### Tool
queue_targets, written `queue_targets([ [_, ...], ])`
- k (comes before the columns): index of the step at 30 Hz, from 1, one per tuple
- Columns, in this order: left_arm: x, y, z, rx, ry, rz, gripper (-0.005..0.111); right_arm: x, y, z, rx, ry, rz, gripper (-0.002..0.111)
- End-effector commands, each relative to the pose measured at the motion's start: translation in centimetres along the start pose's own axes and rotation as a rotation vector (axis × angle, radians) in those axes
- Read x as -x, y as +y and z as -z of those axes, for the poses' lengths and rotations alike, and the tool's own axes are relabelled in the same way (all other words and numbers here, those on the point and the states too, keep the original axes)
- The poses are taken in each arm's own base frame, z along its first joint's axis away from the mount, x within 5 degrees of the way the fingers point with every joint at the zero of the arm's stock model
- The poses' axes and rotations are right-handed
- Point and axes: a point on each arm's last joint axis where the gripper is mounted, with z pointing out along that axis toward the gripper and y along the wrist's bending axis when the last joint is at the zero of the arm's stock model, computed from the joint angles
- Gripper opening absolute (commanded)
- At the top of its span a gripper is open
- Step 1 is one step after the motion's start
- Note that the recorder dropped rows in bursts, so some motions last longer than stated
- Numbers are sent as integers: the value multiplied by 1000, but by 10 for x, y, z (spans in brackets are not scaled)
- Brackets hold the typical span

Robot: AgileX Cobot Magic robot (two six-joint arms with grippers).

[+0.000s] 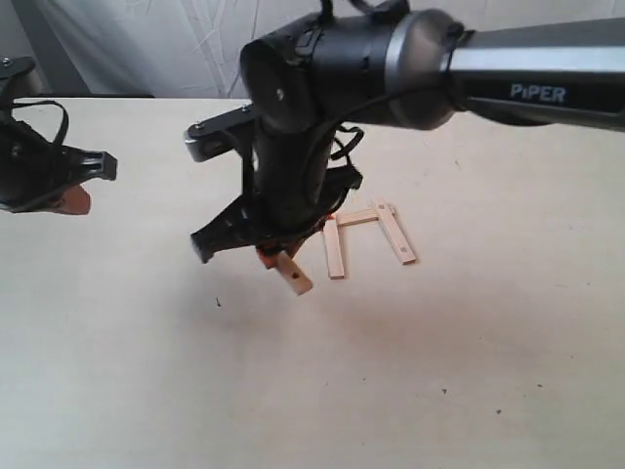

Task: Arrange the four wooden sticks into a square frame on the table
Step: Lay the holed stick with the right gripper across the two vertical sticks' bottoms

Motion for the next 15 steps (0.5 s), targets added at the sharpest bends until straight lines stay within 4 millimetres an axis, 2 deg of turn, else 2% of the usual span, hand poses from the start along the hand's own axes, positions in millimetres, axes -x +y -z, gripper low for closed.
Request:
queue_targets([
  [1, -7, -27, -1, -39, 19, -109, 0, -4, -35, 23, -21, 49, 222, -1],
  [3, -11, -36, -1, -53, 31, -138, 0, -5, -50, 28, -25, 60, 303, -1],
  [6, -16, -47, -3, -71, 40, -175, 0, -12, -77, 23, -26, 97, 428, -1],
  [8, -21, -49, -7, -78, 27, -171, 0, -16, -93, 16, -22, 92, 448, -1],
  [15, -29, -50, -13, -86, 24, -158, 0, -13, -124, 15, 20, -10, 534, -1],
])
